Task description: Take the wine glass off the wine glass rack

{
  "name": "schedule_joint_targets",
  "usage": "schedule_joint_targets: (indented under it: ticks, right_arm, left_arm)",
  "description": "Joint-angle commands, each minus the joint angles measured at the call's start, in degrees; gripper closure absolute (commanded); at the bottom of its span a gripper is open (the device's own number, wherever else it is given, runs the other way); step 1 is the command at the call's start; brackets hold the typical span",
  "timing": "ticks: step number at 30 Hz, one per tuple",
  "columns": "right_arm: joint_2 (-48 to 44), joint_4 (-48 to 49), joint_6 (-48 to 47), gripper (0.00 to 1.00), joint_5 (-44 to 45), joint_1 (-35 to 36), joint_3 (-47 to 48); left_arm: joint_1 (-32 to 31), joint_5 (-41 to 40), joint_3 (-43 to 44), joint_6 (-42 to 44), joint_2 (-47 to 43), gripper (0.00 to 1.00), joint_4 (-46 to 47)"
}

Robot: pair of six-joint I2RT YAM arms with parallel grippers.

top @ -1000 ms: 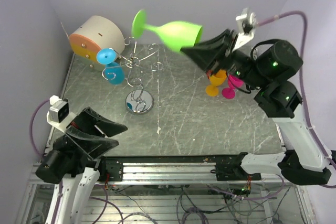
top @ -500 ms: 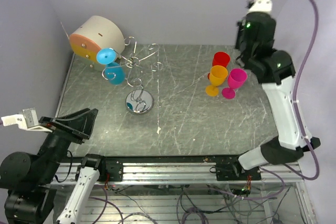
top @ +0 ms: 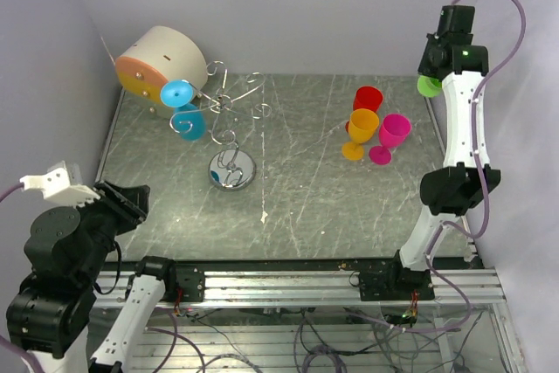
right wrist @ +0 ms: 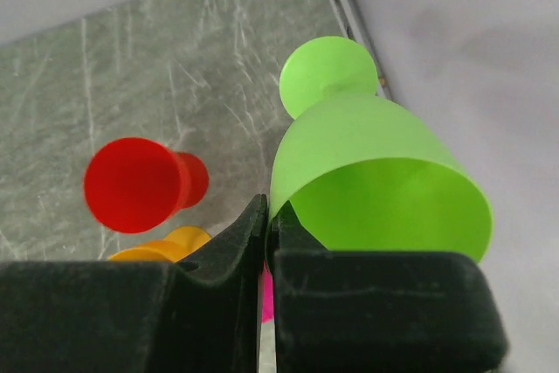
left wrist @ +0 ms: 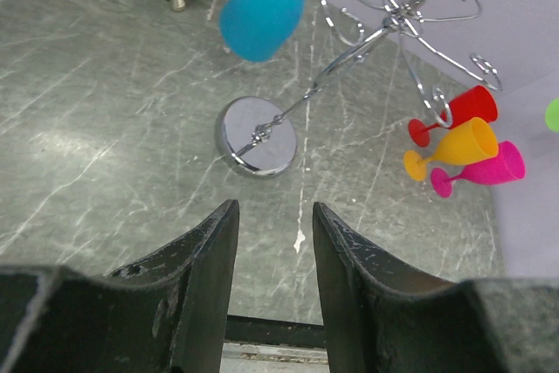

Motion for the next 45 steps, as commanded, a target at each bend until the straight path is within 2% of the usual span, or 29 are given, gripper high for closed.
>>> schedule_joint_targets:
  ticks: [1,4,9,21,33,35,41,45]
  right_arm:
    - [2.9,-1.7,2.8,1.0,-11.4,-4.6,0.1]
    - [6.1,-2.2,3.4,1.0,-16.0,-5.5,-0.5]
    - [9.5,-2.4,3.2,1.0,-18.9,-5.5,-2.2]
    - [14.7,-3.4,3.0,1.0,-18.7,-5.2,-3.5]
    - [20.6,-4.3,3.2,1.0,-17.5,-4.9,-0.2]
    - [20.8,-4.3,3.2,0.96,-17.3,-4.8,0.1]
    - [18.0,-4.4,3.5,0.73,-17.5,-4.7,1.3]
    - [14.0,-4.2,3.7,0.68,-17.5,-4.6,0.5]
  left_arm:
    - [-0.2,-4.3,0.0,1.3,-2.1,0.5,-2.6]
    - [-0.2,-2.9,-1.7,1.0,-2.7,0.51,-2.2]
    - [-0.2,-2.7,-3.0,0.6,-3.9,0.51,-1.7]
    - [-0.2,-1.2,-4.2,0.4,-4.1,0.51,-1.8]
    - [-0.2,-0.8,-4.8,0.0,-4.3,0.5,-3.0]
    - [-0.2,-0.7,-4.6,0.0,-4.0,0.5,-3.0]
    - [-0.2,-0.6,-4.5,-0.7,-3.1,0.42,-3.0]
    - [-0.2,0.1,-4.9,-1.3,-2.5,0.38,-2.6]
